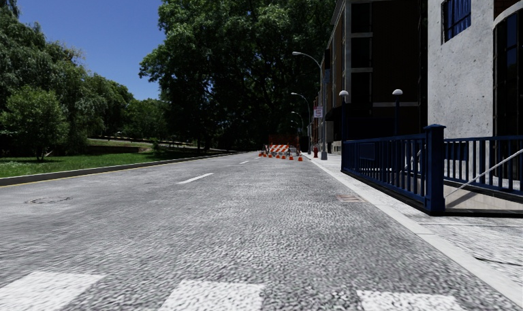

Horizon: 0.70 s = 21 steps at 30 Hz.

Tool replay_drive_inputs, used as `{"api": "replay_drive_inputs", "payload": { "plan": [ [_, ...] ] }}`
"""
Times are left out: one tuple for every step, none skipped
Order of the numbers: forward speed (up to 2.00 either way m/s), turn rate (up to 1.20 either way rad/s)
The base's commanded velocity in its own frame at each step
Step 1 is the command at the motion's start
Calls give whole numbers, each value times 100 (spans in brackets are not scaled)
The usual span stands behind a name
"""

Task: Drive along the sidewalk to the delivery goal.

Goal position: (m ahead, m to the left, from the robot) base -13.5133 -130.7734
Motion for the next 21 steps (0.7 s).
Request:
{"api": "replay_drive_inputs", "payload": {
  "plan": [
    [0,0],
    [0,0],
    [0,0],
    [0,0],
    [0,0],
    [0,0],
    [0,0],
    [0,0],
    [0,0],
    [0,0],
    [0,0],
    [0,0],
    [0,0],
    [0,0],
    [0,0],
    [0,0],
    [0,0],
    [0,0],
    [0,0],
    [0,0],
    [0,0]
  ]
}}
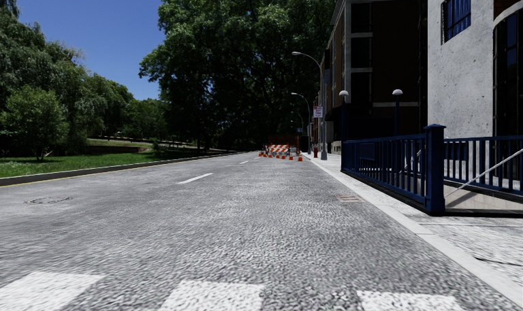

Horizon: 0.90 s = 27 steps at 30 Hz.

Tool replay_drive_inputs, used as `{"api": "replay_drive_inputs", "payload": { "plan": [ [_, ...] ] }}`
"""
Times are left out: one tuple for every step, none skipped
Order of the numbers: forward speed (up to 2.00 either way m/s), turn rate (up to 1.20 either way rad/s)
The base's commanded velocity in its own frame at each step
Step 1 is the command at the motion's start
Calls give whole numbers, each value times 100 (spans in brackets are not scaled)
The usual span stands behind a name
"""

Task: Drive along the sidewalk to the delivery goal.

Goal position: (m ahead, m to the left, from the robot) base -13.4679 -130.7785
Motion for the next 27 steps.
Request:
{"api": "replay_drive_inputs", "payload": {
  "plan": [
    [0,0],
    [0,0],
    [0,0],
    [0,0],
    [0,0],
    [0,0],
    [0,0],
    [0,0],
    [0,0],
    [0,-7],
    [0,-19],
    [-6,-27],
    [-6,-27],
    [-22,-30],
    [-27,-30],
    [-28,-31],
    [-28,-31],
    [-28,-33],
    [-28,-36],
    [-28,-42],
    [-28,-45],
    [-28,-45],
    [-28,-46],
    [-28,-46],
    [-29,-46],
    [-29,-46],
    [-29,-46]
  ]
}}
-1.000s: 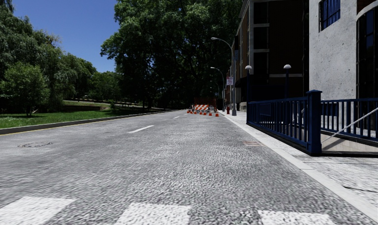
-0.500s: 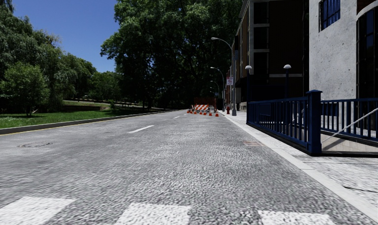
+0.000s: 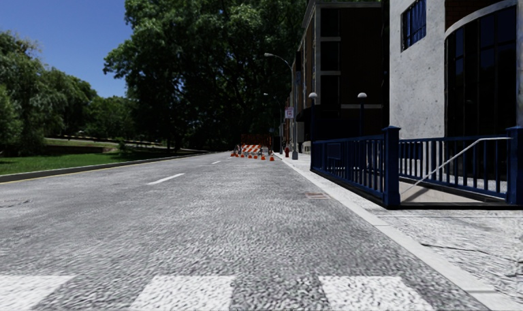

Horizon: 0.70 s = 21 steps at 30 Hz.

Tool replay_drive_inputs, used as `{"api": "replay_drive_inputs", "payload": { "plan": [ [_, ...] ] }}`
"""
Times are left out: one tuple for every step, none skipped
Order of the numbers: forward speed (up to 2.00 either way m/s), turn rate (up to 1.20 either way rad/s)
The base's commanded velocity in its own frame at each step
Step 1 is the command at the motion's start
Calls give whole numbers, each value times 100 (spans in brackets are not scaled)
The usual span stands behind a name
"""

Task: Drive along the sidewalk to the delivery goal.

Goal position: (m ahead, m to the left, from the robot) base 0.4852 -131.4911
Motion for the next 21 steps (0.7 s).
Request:
{"api": "replay_drive_inputs", "payload": {
  "plan": [
    [-29,-46],
    [-29,-46],
    [-29,-46],
    [-29,-46],
    [-29,-46],
    [-29,-46],
    [-29,-46],
    [-29,-46],
    [-29,-46],
    [-29,-46],
    [-29,-46],
    [-29,-46],
    [-29,-46],
    [-29,-46],
    [-29,-46],
    [-29,-46],
    [-29,-46],
    [-29,-46],
    [-29,-46],
    [-29,-46],
    [-29,-46]
  ]
}}
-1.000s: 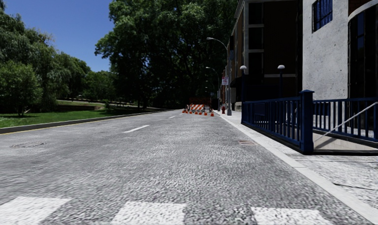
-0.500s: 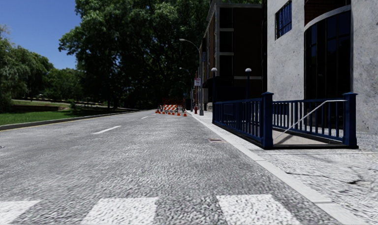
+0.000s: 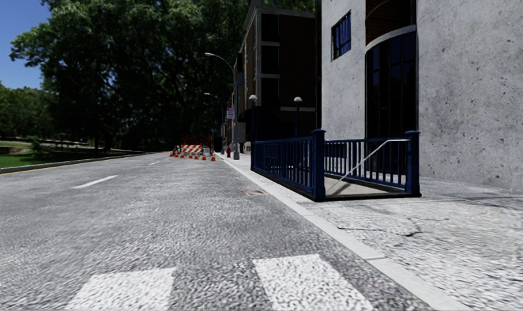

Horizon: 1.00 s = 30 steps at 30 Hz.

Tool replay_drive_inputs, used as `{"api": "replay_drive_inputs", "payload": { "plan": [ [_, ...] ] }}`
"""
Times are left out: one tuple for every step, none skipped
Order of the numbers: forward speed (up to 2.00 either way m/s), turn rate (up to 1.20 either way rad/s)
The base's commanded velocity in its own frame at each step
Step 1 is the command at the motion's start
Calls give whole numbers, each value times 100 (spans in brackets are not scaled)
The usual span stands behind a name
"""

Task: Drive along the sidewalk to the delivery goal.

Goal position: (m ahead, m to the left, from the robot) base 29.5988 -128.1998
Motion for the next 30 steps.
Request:
{"api": "replay_drive_inputs", "payload": {
  "plan": [
    [-29,-46],
    [-29,-46],
    [-29,-46],
    [-29,-46],
    [-29,-46],
    [-29,-46],
    [-29,-46],
    [-29,-46],
    [-29,-46],
    [-29,-46],
    [-29,-46],
    [-29,-46],
    [-29,-46],
    [-29,-46],
    [-29,-46],
    [-29,-46],
    [-28,-46],
    [-23,-46],
    [-17,-45],
    [-4,-1],
    [-4,-1],
    [0,0],
    [0,0],
    [0,0],
    [0,0],
    [0,0],
    [0,0],
    [0,0],
    [0,0],
    [0,0]
  ]
}}
